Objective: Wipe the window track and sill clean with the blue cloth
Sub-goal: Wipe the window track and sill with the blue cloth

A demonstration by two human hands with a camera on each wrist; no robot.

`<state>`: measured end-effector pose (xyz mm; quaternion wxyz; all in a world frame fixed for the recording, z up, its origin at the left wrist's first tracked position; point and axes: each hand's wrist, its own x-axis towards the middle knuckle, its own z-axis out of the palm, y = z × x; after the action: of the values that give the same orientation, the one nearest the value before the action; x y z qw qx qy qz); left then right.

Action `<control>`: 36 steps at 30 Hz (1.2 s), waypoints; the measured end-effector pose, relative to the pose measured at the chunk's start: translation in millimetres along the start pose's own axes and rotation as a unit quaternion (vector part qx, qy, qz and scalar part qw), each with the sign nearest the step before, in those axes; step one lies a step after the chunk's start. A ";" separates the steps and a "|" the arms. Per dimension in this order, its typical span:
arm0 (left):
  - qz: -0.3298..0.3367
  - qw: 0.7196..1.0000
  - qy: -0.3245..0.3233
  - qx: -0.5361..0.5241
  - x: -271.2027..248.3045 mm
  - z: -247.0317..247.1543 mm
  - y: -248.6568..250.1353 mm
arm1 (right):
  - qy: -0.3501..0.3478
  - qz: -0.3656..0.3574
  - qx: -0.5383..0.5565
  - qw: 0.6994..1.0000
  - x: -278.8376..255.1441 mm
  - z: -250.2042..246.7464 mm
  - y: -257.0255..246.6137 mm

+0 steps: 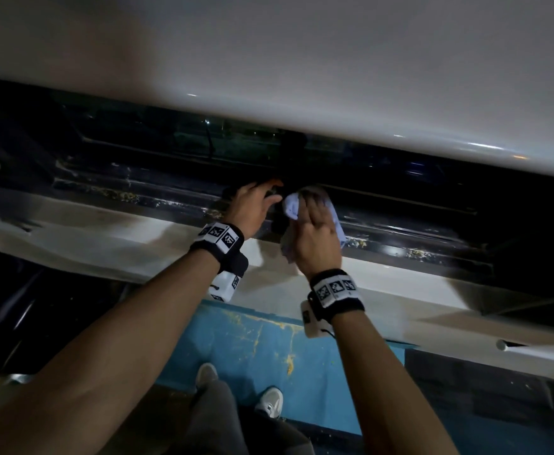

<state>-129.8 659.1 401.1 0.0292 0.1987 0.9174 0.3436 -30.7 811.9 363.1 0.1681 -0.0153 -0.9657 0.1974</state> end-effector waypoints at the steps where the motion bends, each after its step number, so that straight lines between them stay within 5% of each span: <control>1: -0.004 1.000 -0.002 0.000 0.3 -0.9 -0.7 | -0.004 -0.009 0.005 1.000 -4.2 -6.3 10.0; 6: -0.032 0.999 -0.024 0.000 1.2 -0.5 -0.3 | 0.034 0.050 -0.005 0.998 -30.1 -38.2 69.2; 10: -0.042 0.999 -0.019 -0.003 2.4 3.6 2.9 | 0.048 0.076 0.003 0.996 -9.6 -22.2 43.4; 14: -0.028 0.999 -0.024 0.003 3.9 0.5 2.7 | -0.005 0.012 0.006 1.000 7.2 -10.7 9.5; 21: -0.030 0.999 -0.033 0.020 3.0 -1.6 2.4 | 0.036 0.067 0.020 0.997 -27.1 -47.2 74.5; 25: -0.020 0.999 -0.025 0.029 3.0 1.8 4.3 | 0.054 0.096 -0.004 0.994 -12.6 -42.0 52.7; 30: -0.011 0.997 -0.039 0.070 0.0 0.7 6.6 | -0.003 0.040 0.007 0.999 2.4 -31.7 10.0; 36: 0.031 0.994 -0.011 0.104 -7.3 -2.2 22.1 | 0.035 0.112 0.003 0.993 -27.7 -69.5 58.1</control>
<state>-115.9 670.1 416.4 0.0076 0.2328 0.9411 0.2451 16.3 888.9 391.9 0.1789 -0.1296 -0.9508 0.2172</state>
